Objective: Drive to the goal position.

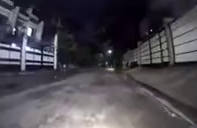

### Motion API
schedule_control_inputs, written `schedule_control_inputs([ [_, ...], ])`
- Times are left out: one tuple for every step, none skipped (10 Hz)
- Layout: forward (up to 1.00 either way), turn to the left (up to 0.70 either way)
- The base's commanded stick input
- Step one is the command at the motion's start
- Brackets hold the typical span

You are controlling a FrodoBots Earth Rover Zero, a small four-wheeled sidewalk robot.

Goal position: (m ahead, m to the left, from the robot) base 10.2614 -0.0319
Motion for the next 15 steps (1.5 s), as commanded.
schedule_control_inputs([
  [0.7, -0.35],
  [0.7, -0.35],
  [0.7, -0.35],
  [0.7, -0.35],
  [0.7, -0.35],
  [0.7, -0.27],
  [0.7, -0.04],
  [0.7, 0.0],
  [0.7, 0.0],
  [0.7, 0.0],
  [0.7, 0.0],
  [0.7, 0.0],
  [0.7, 0.0],
  [0.7, 0.0],
  [0.7, 0.0],
])
